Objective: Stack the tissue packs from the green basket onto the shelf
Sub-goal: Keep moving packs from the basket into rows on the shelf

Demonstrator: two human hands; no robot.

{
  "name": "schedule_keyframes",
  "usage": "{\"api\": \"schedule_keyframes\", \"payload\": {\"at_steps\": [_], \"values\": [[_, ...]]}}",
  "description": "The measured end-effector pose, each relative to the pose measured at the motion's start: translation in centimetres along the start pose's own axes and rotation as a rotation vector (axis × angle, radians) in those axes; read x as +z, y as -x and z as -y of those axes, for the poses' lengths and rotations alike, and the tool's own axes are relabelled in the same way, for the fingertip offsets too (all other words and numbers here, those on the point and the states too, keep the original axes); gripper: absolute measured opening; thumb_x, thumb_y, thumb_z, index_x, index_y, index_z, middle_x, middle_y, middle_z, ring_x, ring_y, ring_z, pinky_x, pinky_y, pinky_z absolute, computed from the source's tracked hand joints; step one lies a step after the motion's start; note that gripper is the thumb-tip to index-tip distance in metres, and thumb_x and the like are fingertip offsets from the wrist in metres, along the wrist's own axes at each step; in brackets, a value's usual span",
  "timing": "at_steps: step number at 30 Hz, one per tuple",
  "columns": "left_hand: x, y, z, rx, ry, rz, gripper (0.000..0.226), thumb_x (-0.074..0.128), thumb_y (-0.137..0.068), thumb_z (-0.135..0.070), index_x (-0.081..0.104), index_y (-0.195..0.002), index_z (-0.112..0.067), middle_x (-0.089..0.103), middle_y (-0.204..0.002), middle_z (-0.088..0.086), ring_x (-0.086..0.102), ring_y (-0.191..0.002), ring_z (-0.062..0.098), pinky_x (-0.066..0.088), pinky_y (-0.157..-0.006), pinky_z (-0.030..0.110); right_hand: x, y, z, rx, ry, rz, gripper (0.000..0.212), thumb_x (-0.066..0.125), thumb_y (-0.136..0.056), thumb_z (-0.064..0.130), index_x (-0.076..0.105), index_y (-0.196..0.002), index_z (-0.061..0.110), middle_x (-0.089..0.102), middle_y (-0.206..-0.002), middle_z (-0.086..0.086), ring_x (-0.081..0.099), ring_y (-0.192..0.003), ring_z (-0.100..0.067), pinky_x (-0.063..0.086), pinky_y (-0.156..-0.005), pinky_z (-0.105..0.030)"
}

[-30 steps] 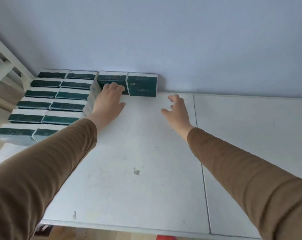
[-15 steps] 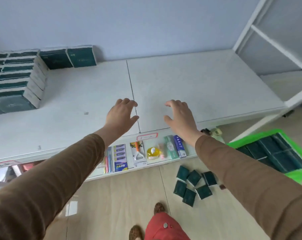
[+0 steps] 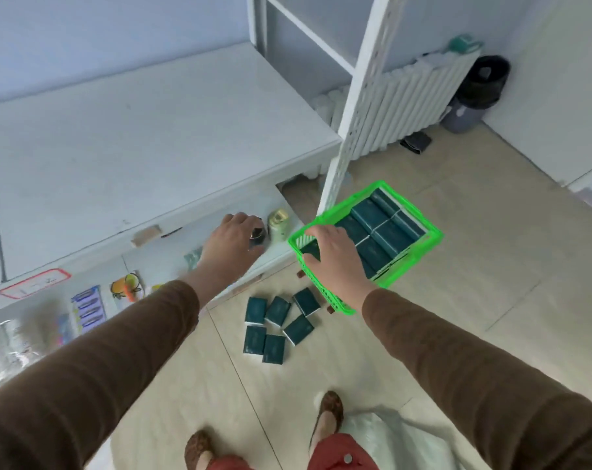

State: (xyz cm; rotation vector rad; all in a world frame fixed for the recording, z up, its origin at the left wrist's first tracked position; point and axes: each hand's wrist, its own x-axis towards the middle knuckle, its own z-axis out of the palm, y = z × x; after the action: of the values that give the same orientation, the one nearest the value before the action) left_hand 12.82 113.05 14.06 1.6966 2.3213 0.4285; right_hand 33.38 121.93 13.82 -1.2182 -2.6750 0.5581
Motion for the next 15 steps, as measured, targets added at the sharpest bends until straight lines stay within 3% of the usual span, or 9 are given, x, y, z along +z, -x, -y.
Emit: {"api": "schedule_keyframes", "payload": {"at_steps": [5,15], "values": [[7.0,-4.5,-5.9,0.007,-0.013,0.141,0.046,0.068,-0.086,-0.034,0.057,-0.128,-0.020,0.056,-0.123,0.004,0.049,-0.117,0.026,0.043,-0.096,0.041,0.2,0.3,-9.9,0.137,-0.086,0.096,0.042,0.061,-0.094,0.030,0.050,-0.133,0.017,0.056,-0.126,-0.004,0.047,-0.119,-0.024,0.043,-0.100,-0.039],[18.5,-16.8,-11.2,0.075,0.022,0.338,0.047,0.063,-0.089,-0.032,0.051,-0.133,-0.019,0.052,-0.128,0.003,0.047,-0.121,0.025,0.043,-0.098,0.043,3.8,-4.8,-24.9,0.668,-0.439,0.138,0.058,0.065,-0.093,0.027,0.042,-0.144,0.011,0.049,-0.142,-0.008,0.051,-0.128,-0.024,0.042,-0.104,-0.035]]}}
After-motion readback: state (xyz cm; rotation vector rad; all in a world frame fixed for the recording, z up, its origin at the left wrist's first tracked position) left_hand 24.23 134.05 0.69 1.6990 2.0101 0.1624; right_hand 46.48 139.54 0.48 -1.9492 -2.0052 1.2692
